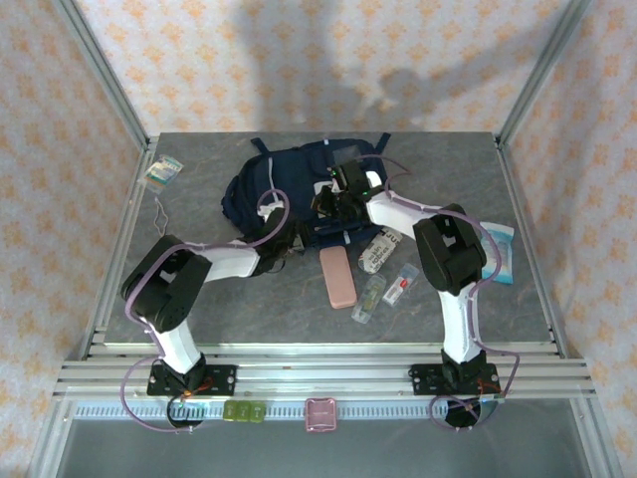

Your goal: Pack the student bag

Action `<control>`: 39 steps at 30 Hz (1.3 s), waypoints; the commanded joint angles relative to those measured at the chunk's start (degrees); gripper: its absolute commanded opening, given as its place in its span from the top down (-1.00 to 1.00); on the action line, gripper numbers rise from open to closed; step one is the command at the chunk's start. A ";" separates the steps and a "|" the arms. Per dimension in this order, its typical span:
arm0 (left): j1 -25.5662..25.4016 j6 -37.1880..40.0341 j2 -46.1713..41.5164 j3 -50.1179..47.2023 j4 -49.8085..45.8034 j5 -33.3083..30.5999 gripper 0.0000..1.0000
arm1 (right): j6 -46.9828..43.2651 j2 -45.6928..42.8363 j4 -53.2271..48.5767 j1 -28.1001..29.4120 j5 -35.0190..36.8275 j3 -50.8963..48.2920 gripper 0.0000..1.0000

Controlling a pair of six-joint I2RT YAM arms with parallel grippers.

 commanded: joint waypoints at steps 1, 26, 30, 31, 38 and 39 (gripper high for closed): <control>-0.56 -0.54 3.25 3.40 0.59 -3.73 -0.15 | 1.12 3.08 -3.40 0.49 -0.05 -3.60 0.85; 6.33 3.08 -5.72 8.76 -9.93 3.60 1.00 | 1.22 -2.49 0.98 -0.89 -2.06 -12.49 0.88; 6.67 4.09 -6.65 9.58 -11.77 6.49 1.00 | 1.48 -3.04 1.06 -0.82 -2.59 -12.25 0.88; 6.58 4.10 -6.32 9.90 -12.27 6.91 1.00 | 1.57 -3.03 1.19 -0.82 -2.60 -12.21 0.89; 5.61 2.66 -3.97 9.49 -11.73 8.06 0.62 | 2.14 -3.06 1.46 -0.82 -2.78 -12.25 0.85; 5.19 2.39 -3.89 9.18 -11.24 8.08 0.55 | 2.10 -3.03 1.50 -0.82 -2.85 -12.08 0.83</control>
